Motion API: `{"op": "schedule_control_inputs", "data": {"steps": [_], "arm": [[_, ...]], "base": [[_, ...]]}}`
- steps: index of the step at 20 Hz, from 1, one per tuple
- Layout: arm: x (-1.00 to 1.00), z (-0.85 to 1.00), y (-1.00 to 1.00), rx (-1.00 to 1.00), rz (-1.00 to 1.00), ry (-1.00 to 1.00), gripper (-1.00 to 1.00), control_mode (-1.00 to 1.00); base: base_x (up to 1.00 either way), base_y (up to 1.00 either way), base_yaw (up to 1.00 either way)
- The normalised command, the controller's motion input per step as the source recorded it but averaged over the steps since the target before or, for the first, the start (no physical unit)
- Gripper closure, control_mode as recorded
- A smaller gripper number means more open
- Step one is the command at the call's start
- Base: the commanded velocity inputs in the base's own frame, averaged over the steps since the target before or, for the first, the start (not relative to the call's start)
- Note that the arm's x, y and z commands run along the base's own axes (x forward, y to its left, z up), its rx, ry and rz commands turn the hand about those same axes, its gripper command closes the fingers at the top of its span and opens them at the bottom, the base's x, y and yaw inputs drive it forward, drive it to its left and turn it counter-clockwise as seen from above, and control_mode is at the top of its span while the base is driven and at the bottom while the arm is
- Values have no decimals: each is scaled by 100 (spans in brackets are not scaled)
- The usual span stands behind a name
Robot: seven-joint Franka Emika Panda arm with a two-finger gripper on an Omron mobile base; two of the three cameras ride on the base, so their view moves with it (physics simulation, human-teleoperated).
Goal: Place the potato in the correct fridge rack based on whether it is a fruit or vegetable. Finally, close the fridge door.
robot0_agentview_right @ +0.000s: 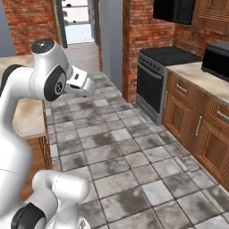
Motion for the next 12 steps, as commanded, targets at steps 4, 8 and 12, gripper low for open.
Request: {"op": "schedule_control_inputs", "data": {"steps": [4, 8, 12], "arm": [[0, 0, 0, 0, 0, 0, -100, 100], [0, 0, 0, 0, 0, 0, -100, 100], [0, 0, 0, 0, 0, 0, -100, 100]], "base": [[98, -50, 53], [96, -45, 58], [97, -44, 58]]}}
